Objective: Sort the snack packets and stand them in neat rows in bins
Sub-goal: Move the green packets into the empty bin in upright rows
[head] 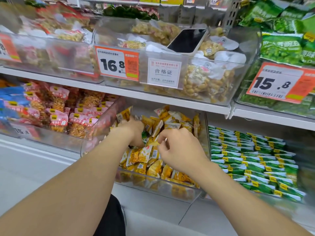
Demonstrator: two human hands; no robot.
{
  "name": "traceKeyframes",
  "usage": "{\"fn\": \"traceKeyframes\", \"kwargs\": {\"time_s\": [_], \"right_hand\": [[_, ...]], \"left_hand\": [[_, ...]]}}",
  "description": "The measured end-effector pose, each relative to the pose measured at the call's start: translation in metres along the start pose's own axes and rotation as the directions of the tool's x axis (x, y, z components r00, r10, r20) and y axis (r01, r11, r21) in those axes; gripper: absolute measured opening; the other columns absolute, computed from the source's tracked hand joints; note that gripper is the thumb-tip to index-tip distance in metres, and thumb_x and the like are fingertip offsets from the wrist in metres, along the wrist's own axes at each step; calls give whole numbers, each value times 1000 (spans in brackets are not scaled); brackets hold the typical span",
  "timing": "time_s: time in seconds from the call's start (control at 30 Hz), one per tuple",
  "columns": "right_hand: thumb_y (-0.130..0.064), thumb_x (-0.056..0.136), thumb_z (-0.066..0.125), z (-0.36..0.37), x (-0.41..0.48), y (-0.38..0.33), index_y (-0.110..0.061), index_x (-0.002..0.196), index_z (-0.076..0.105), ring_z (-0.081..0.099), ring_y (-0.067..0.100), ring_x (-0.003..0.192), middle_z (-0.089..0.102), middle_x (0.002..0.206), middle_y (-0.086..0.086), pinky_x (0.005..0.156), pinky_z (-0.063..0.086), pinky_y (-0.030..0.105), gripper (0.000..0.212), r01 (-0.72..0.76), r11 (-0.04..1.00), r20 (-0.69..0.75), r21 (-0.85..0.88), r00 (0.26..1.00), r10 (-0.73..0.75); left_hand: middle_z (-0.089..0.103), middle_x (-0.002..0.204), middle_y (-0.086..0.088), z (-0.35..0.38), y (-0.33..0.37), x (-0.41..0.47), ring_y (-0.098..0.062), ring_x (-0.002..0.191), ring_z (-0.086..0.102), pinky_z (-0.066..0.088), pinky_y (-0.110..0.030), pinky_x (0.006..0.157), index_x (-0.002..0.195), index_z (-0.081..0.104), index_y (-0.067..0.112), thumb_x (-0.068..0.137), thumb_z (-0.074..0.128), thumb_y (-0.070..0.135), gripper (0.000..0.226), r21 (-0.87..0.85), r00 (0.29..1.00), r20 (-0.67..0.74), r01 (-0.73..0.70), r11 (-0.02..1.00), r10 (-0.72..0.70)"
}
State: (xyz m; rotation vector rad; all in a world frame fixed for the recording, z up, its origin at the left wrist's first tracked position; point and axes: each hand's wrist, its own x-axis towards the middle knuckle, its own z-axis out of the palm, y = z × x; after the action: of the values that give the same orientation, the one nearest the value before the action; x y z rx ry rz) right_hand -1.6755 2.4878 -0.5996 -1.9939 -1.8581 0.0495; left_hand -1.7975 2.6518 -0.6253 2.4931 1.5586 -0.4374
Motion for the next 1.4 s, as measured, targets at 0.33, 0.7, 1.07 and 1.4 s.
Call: {"fn": "traceKeyframes", "kwargs": {"time_s": [0.33, 0.7, 1.07, 1.4], "right_hand": [[-27, 96, 54, -8, -8, 1, -28, 98, 72, 60, 8, 57, 65, 63, -8, 59, 59, 33, 18, 19, 1000, 5, 6, 1000, -19], [-28, 95, 52, -26, -17, 8, -30, 102, 72, 45, 1, 57, 60, 63, -10, 64, 59, 35, 21, 12, 1000, -17, 1, 1000, -12], [-65, 89, 69, -27, -22, 20, -34, 143, 51, 64, 15, 105, 68, 99, -16, 95, 55, 42, 65, -146, 924, 55, 354, 989, 136], [-25, 103, 60, -42, -31, 39, -29, 140, 57, 64, 21, 107, 73, 99, -10, 91, 55, 38, 37, -59, 988, -41, 140, 997, 65]], "left_hand": [[51, 147, -8, 0, -6, -3, -41, 143, 35, 31, -51, 114, 135, 63, 31, 82, 85, 52, 61, -93, 999, -35, 35, 995, -38], [74, 77, 9, -18, -21, -14, -19, 80, 72, 63, -44, 77, 63, 74, 30, 76, 86, 14, 24, -376, 919, -392, -124, 918, -36], [78, 81, 4, -31, 2, -97, -3, 73, 67, 55, -35, 78, 82, 81, 23, 84, 88, 29, 9, -775, 917, -353, -398, 491, 185], [79, 96, 1, -28, 19, -94, -12, 78, 63, 58, -31, 72, 96, 78, 22, 91, 83, 29, 10, -756, 916, -184, -364, 545, 358]]}}
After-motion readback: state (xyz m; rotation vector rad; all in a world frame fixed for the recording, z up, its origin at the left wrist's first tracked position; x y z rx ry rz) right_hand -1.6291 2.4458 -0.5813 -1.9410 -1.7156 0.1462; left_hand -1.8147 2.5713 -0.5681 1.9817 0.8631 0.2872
